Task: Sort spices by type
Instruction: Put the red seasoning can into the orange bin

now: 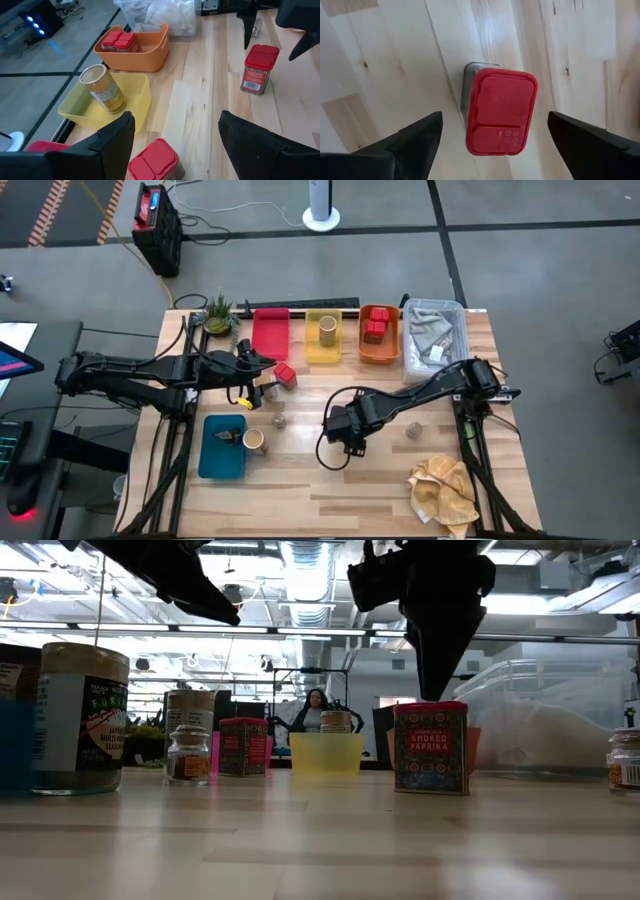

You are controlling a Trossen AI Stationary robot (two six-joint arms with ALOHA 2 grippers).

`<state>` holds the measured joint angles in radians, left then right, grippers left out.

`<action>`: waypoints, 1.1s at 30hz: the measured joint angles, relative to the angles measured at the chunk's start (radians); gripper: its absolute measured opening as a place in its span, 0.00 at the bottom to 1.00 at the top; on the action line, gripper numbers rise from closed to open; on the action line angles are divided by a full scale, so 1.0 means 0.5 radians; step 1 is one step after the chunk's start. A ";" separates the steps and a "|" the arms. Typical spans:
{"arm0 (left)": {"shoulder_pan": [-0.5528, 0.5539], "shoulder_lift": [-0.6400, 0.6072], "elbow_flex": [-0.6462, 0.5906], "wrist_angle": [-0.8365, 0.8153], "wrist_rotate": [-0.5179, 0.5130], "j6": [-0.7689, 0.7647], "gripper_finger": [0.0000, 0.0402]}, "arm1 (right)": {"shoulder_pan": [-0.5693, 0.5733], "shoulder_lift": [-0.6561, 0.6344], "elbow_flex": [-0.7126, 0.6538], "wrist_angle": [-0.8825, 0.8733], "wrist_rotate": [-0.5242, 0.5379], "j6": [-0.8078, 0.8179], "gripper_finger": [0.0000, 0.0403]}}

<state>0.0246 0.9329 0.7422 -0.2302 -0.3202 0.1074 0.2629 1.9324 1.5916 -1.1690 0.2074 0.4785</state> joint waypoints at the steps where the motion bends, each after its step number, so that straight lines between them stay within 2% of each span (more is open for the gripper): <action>1: 0.000 0.000 0.000 0.000 0.000 0.000 0.69 | -0.010 -0.002 -0.018 0.022 -0.007 -0.012 0.98; 11: -0.040 0.000 0.000 0.023 0.002 0.019 0.69 | -0.114 0.000 -0.253 0.242 -0.105 -0.064 0.89; 20: -0.039 0.000 0.000 0.025 0.002 0.023 0.69 | -0.158 0.000 -0.268 0.213 -0.104 -0.251 0.58; 27: -0.039 0.000 0.000 0.073 0.002 0.004 0.69 | -0.286 -0.042 -0.208 -0.033 -0.077 -0.432 0.58; 33: -0.039 0.000 -0.003 0.139 0.002 0.001 0.69 | -0.468 -0.193 -0.072 -0.280 0.285 -0.624 0.58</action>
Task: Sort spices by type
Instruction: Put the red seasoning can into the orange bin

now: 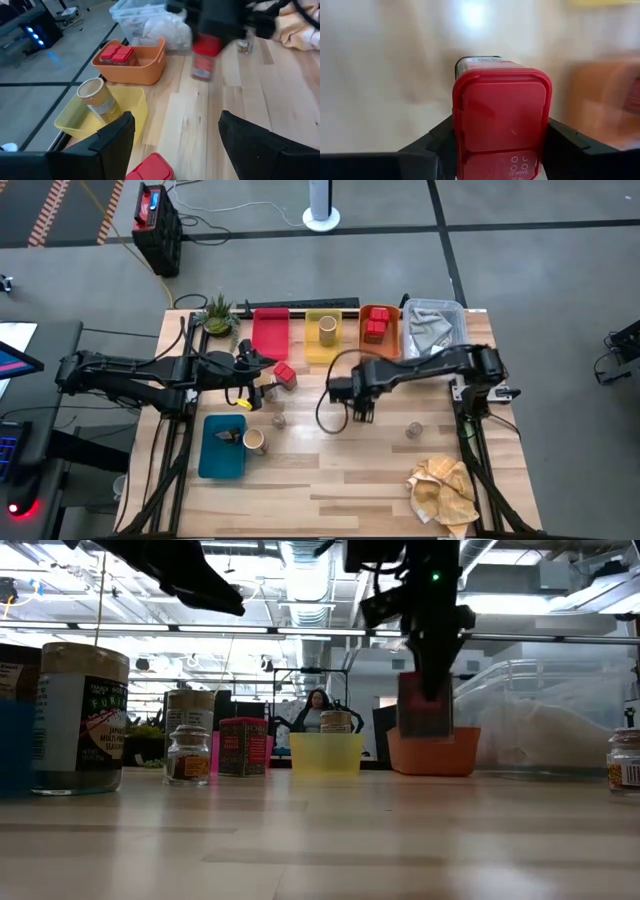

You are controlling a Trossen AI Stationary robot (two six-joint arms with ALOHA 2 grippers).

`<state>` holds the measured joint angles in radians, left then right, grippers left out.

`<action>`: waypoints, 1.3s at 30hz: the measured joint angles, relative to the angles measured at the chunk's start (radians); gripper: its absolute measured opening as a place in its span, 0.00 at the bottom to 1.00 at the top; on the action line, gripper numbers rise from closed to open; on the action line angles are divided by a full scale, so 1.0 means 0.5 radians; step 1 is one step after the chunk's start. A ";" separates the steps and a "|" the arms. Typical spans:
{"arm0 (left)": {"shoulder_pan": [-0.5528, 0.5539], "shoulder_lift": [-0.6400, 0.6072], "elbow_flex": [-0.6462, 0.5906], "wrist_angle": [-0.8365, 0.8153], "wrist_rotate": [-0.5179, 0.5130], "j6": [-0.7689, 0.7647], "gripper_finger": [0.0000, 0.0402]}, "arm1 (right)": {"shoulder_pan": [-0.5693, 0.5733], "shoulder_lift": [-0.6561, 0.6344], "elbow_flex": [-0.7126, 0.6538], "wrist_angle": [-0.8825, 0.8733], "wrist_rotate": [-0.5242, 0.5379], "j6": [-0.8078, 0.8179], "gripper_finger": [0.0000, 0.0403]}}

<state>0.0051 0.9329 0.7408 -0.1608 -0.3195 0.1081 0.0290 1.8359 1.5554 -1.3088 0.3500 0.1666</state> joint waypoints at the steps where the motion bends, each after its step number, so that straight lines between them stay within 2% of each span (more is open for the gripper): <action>1: 0.000 0.000 -0.001 0.010 0.000 0.000 0.69 | -0.034 -0.024 0.021 -0.037 0.058 -0.047 0.58; 6: 0.000 0.000 -0.003 0.008 0.000 0.006 0.69 | -0.217 -0.124 0.071 -0.093 0.413 -0.278 0.59; 12: 0.000 0.000 -0.003 0.009 0.000 0.002 0.69 | -0.525 -0.102 0.071 -0.029 0.452 -0.524 0.59; 19: 0.000 0.000 -0.005 -0.025 0.000 0.001 0.69 | -0.769 -0.097 0.054 0.118 0.441 -0.707 0.59; 22: 0.000 0.000 -0.005 -0.029 0.000 0.020 0.69 | -0.817 -0.097 0.053 0.129 0.303 -0.752 0.59; 24: 0.000 0.000 -0.005 -0.029 0.000 0.020 0.69 | -0.832 -0.097 0.053 0.138 0.205 -0.773 0.59; 35: 0.000 0.000 -0.005 -0.061 0.004 -0.008 0.69 | -0.833 -0.096 0.053 0.211 0.179 -0.967 0.60; 39: 0.000 0.000 -0.005 -0.061 0.005 -0.008 0.69 | -0.871 -0.096 0.053 0.243 0.068 -1.018 0.60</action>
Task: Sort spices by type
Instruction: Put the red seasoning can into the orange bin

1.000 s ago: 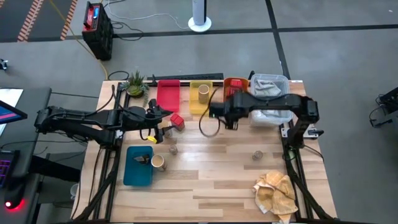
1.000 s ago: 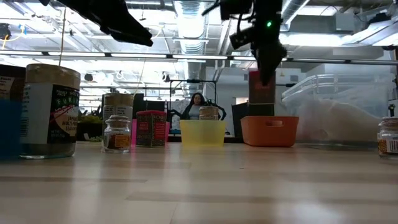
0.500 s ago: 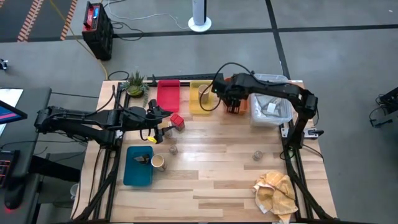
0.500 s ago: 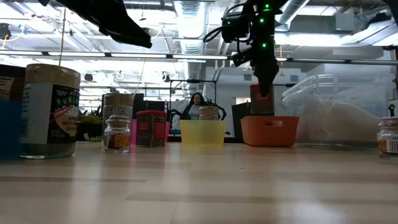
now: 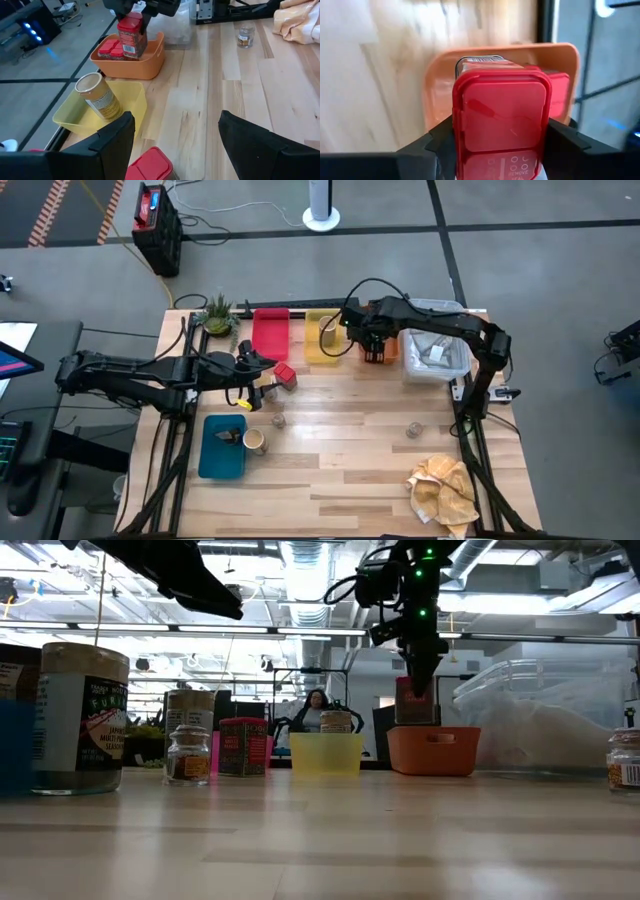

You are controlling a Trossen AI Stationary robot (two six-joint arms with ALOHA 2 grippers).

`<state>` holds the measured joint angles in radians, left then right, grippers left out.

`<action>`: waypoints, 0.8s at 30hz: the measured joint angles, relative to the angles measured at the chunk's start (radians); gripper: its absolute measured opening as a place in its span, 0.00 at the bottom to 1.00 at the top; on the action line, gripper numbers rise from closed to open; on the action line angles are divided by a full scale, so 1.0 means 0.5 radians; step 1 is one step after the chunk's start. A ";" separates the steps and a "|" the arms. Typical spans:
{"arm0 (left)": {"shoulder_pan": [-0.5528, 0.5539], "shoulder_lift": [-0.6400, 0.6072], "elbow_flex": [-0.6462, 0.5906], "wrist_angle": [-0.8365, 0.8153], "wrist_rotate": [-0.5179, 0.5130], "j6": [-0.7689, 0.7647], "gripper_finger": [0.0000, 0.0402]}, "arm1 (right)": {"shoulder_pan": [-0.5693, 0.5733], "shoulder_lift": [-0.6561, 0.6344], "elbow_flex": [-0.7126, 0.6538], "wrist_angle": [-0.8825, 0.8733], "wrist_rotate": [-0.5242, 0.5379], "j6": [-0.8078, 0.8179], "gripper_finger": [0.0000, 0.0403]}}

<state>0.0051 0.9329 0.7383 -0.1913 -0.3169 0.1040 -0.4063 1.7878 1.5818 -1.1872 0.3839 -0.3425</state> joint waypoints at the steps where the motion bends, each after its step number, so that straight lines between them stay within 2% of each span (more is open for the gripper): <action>1: -0.001 0.000 0.000 0.000 0.000 0.000 0.69 | -0.010 0.000 0.000 0.000 -0.002 -0.002 0.60; 11: -0.060 0.000 0.000 0.001 0.001 0.027 0.69 | -0.039 0.000 -0.021 -0.012 -0.058 -0.007 0.60; 16: -0.060 0.000 0.000 0.002 0.001 0.030 0.69 | -0.013 0.000 -0.180 0.002 -0.081 -0.005 0.60; 24: -0.060 0.000 -0.001 0.003 0.001 0.030 0.69 | -0.064 0.002 -0.373 0.240 -0.016 0.022 0.61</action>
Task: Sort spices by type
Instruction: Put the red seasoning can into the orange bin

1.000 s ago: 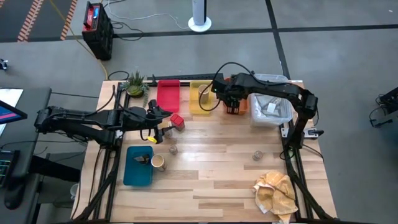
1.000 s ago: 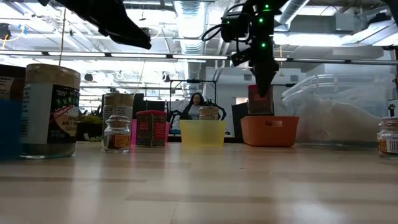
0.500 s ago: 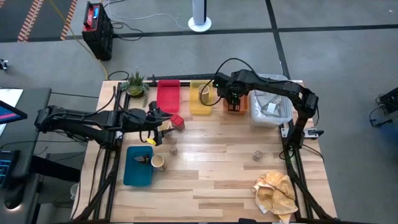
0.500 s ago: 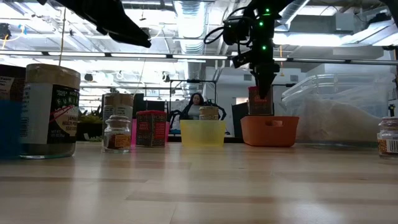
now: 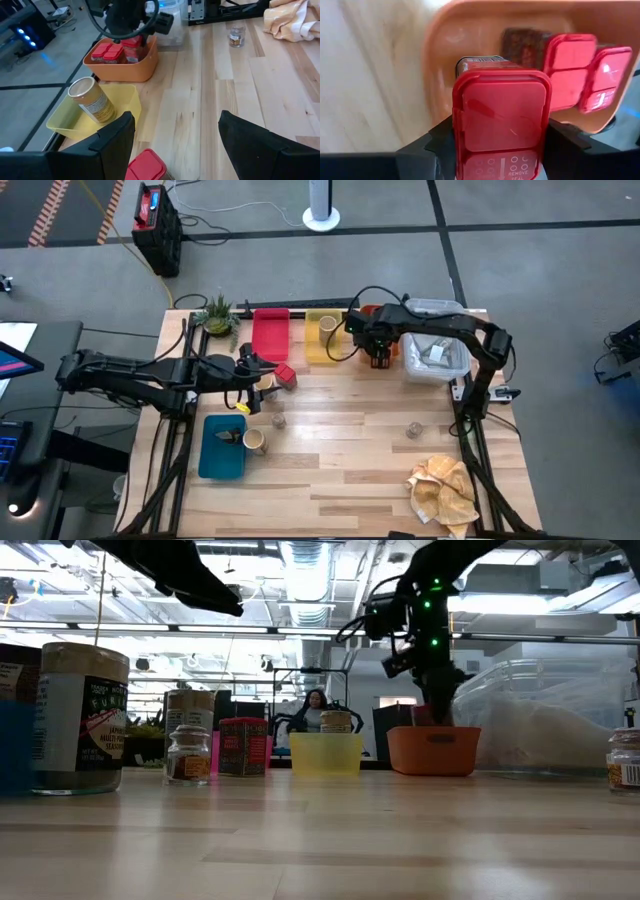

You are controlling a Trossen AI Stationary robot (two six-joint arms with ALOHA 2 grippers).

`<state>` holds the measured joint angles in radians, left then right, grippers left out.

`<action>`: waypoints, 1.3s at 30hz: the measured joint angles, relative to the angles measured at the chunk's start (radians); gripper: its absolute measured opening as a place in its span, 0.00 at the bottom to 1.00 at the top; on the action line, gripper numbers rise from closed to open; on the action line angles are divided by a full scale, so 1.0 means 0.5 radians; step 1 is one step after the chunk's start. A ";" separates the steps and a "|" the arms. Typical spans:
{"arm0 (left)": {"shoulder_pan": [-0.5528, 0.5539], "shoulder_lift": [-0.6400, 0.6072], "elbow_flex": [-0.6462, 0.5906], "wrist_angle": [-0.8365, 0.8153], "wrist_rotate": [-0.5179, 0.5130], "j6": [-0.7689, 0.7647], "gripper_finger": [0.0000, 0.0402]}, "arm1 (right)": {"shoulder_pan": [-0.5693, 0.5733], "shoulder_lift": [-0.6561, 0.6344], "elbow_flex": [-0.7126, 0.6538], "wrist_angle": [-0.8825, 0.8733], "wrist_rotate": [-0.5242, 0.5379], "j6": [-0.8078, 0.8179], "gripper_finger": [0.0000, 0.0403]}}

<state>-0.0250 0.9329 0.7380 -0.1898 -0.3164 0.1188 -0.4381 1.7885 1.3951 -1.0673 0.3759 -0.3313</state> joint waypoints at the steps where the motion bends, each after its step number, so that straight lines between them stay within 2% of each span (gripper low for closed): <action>1: 0.000 0.000 0.001 0.001 -0.001 0.000 0.69 | -0.009 0.000 -0.007 0.040 0.002 -0.005 0.63; 11: 0.000 0.001 0.000 0.001 -0.009 0.002 0.69 | -0.080 0.000 -0.019 0.149 -0.008 -0.015 0.78; 16: 0.000 0.001 0.000 -0.012 -0.014 0.032 0.69 | -0.027 0.000 0.120 -0.083 0.060 0.063 0.80; 20: 0.000 0.001 0.000 -0.074 -0.006 0.060 0.69 | 0.090 -0.035 0.285 -0.169 0.079 0.245 0.79; 26: 0.000 0.006 -0.001 -0.231 -0.019 -0.071 0.69 | 0.385 -0.146 0.302 0.158 -0.040 0.340 0.79; 31: 0.034 0.065 -0.001 -0.186 -0.162 -0.102 0.69 | 0.608 -0.153 0.301 0.248 -0.043 0.418 0.79; 34: 0.123 0.148 0.027 -0.194 -0.170 -0.104 0.69 | 0.710 -0.158 0.260 0.364 -0.025 0.451 0.79; 39: 0.333 0.392 0.209 -0.466 -0.051 -0.219 0.69 | 0.806 -0.297 0.050 0.653 -0.005 0.469 0.79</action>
<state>0.1417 1.1288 0.8425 -0.4228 -0.3419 0.0093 -0.0349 1.6400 1.4202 -0.7410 0.3732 -0.0967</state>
